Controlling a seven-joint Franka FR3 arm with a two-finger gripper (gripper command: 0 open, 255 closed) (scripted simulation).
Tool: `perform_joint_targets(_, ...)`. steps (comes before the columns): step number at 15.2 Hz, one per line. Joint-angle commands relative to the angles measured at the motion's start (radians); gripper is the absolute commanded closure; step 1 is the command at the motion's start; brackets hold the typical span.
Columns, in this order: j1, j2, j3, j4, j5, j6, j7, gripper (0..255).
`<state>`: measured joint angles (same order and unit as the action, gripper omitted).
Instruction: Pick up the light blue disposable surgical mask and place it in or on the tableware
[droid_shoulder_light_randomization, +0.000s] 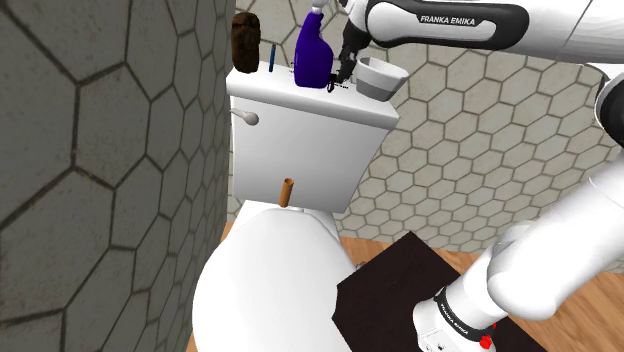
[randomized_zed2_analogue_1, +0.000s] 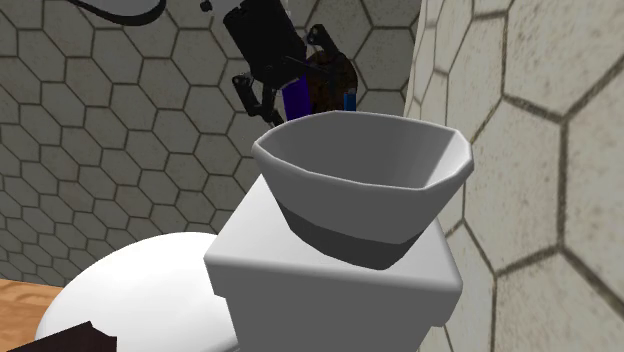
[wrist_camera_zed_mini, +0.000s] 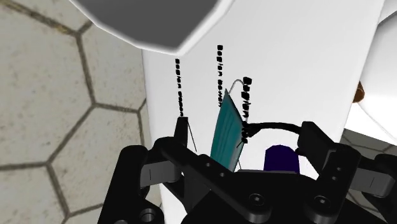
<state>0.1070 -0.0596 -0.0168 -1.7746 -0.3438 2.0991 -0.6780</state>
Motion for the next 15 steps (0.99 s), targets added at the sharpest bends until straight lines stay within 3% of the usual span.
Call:
perform_joint_targets(1,-0.002,0.017,-0.002,0.003,-0.002,0.021,-0.009,0)
perform_joint_targets(6,-0.011,0.052,-0.012,-0.021,-0.007,0.082,-0.006,0)
perform_joint_targets(14,-0.011,0.052,-0.012,-0.021,-0.007,0.082,-0.006,0)
perform_joint_targets(15,-0.011,0.052,-0.012,-0.021,-0.007,0.082,-0.006,255)
